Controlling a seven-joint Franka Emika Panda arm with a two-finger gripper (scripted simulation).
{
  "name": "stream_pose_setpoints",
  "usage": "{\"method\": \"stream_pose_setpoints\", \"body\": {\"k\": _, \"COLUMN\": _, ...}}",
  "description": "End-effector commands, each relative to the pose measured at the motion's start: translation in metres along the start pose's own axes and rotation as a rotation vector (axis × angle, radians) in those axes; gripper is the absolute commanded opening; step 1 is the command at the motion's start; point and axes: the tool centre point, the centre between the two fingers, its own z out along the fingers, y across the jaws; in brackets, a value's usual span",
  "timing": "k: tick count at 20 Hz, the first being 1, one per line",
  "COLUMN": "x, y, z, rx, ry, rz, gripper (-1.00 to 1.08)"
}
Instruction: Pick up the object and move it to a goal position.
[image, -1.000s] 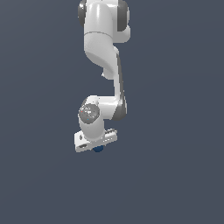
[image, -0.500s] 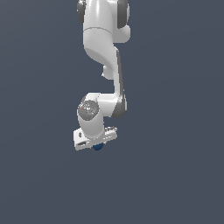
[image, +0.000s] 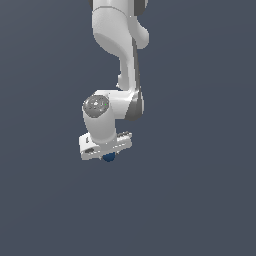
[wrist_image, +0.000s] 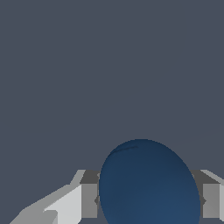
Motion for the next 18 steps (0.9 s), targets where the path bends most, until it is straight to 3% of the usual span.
{"method": "stream_pose_setpoints", "body": {"k": 1, "x": -0.010, "y": 0.000, "z": -0.021, "rx": -0.001, "ry": 0.002, "rz": 0.000, "gripper": -1.00}}
{"method": "stream_pose_setpoints", "body": {"k": 18, "x": -0.092, "y": -0.001, "z": -0.180, "rx": -0.001, "ry": 0.002, "rz": 0.000, "gripper": -1.00}}
